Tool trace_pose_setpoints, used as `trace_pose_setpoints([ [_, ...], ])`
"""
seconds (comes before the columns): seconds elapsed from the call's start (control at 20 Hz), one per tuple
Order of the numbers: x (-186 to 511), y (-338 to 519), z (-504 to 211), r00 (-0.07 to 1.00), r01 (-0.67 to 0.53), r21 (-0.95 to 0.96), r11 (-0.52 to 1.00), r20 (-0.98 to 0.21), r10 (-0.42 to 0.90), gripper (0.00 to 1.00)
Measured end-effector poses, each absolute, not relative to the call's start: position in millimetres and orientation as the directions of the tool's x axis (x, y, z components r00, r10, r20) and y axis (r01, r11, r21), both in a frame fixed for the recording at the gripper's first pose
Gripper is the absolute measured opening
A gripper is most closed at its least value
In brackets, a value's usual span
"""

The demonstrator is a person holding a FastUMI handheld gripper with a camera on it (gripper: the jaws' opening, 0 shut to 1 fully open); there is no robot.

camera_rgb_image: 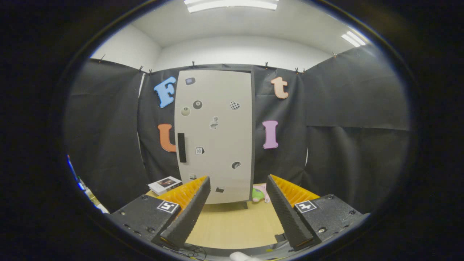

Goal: Open the shoe cabinet door, grab the shoes and put them into the shoe cabinet, then close the shoe cabinet door.

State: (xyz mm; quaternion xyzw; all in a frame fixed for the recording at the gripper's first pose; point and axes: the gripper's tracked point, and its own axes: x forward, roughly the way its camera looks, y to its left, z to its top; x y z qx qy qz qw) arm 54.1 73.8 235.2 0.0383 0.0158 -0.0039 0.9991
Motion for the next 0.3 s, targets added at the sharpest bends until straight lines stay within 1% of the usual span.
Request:
trace_pose_setpoints([
  [0.3, 52.0, 74.4, 234.0, 0.999, 0.008, 0.064, 0.998, -0.037, -0.006, 1.00],
])
